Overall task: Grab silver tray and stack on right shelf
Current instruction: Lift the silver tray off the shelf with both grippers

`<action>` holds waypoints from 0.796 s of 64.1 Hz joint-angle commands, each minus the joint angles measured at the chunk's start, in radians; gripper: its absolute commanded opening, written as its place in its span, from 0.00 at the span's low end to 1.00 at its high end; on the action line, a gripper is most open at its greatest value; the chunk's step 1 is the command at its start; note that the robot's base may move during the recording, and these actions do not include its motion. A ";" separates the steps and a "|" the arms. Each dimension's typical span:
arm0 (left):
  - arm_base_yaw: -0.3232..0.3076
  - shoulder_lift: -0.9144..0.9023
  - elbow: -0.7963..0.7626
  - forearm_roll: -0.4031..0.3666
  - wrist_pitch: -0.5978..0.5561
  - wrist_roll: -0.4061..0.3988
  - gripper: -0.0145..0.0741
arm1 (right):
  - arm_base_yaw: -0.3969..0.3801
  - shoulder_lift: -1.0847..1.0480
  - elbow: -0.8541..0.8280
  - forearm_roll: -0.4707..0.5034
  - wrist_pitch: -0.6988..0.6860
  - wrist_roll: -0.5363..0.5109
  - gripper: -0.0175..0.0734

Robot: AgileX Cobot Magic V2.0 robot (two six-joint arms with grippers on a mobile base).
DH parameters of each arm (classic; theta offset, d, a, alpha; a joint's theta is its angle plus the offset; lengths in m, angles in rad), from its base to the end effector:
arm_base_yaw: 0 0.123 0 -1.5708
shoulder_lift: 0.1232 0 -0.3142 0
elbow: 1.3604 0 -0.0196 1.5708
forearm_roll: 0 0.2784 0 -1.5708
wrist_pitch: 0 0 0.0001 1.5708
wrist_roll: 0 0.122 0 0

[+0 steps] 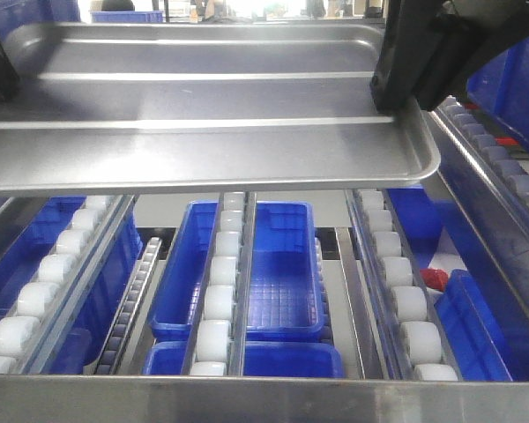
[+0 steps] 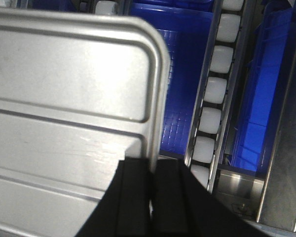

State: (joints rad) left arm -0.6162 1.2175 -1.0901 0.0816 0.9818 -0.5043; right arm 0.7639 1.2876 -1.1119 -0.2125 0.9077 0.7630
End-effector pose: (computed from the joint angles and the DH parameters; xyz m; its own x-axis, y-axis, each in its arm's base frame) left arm 0.2258 -0.1498 0.3335 -0.8662 0.0719 -0.4945 0.1829 0.9665 -0.1799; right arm 0.2274 0.1897 0.3278 -0.8492 -0.0079 -0.5280 -0.1422 0.9664 0.2142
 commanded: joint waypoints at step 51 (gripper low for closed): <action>-0.002 -0.022 -0.032 0.063 0.004 0.000 0.06 | -0.005 -0.031 -0.023 -0.054 0.014 -0.019 0.25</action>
State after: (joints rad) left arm -0.6162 1.2199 -1.0901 0.0816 0.9818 -0.5082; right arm 0.7639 1.2876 -1.1103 -0.2125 0.9114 0.7630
